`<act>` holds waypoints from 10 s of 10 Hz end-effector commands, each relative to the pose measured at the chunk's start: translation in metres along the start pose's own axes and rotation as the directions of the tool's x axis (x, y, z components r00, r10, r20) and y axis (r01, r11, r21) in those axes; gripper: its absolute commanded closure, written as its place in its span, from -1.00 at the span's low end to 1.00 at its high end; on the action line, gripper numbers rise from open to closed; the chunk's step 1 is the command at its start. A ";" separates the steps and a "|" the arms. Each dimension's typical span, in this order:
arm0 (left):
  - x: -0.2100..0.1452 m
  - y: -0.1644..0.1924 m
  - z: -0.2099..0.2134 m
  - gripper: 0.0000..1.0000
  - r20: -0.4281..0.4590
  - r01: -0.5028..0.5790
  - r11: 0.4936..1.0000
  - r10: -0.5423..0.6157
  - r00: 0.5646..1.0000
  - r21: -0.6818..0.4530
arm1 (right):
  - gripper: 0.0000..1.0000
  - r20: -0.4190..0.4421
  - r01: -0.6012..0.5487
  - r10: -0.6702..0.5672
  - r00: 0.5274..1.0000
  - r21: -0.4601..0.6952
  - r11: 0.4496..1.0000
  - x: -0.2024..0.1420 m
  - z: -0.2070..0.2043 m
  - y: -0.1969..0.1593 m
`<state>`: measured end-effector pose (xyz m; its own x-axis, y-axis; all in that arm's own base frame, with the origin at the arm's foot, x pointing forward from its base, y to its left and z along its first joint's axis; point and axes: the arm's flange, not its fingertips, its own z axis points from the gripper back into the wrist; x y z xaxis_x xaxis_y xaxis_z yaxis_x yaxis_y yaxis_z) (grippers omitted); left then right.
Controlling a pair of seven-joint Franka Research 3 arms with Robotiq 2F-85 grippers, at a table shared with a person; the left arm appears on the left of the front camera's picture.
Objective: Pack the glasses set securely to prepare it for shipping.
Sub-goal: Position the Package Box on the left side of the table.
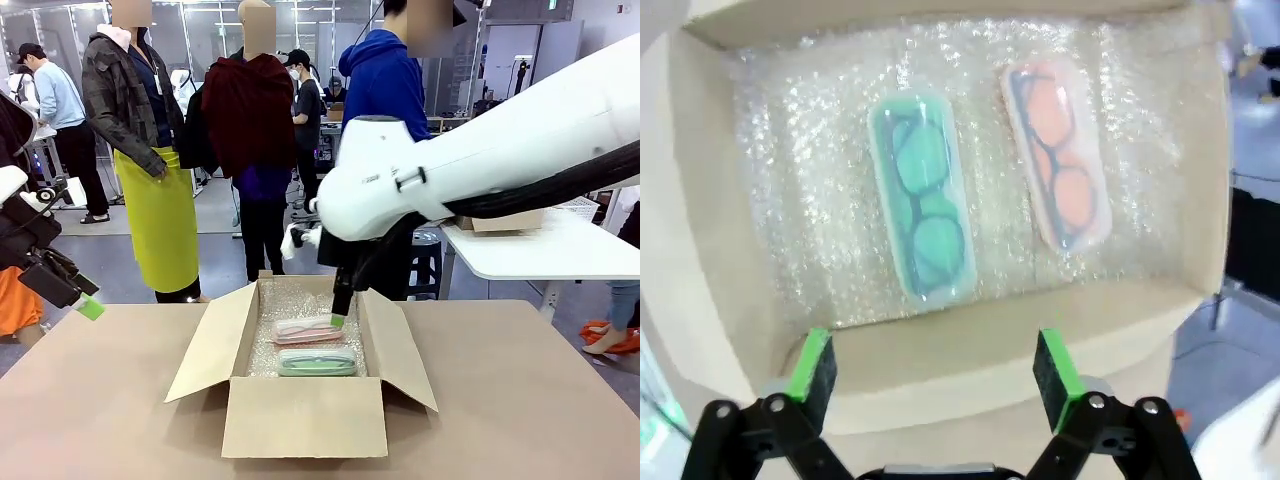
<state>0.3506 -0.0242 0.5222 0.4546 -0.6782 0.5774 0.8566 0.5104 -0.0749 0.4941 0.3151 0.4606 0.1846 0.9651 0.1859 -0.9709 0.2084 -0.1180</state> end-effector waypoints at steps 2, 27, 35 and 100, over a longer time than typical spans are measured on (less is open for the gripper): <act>-0.001 0.001 0.003 -1.00 0.022 0.019 0.999 -0.019 1.000 -0.025 | -0.99 0.162 0.413 -0.397 0.903 -0.074 0.908 -0.113 0.043 0.034; 0.000 0.000 0.000 -1.00 0.000 0.000 1.000 0.000 1.000 0.000 | -0.99 0.367 0.742 -0.668 0.648 -0.105 0.662 -0.236 0.115 0.074; 0.011 0.132 -0.036 -1.00 -0.431 -0.716 0.470 0.579 0.692 -0.517 | -0.99 0.367 0.742 -0.668 0.648 -0.105 0.662 -0.236 0.115 0.074; -0.214 0.327 -0.100 0.96 -0.039 -0.560 0.340 0.830 0.557 -0.755 | -0.99 0.367 0.742 -0.668 0.648 -0.105 0.662 -0.236 0.115 0.074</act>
<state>0.5560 0.2179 0.2894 0.9742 0.0673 0.2152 0.2002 0.1813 -0.9628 0.3623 0.0818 0.5192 0.7019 0.4438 0.5572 -0.5081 0.8601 -0.0450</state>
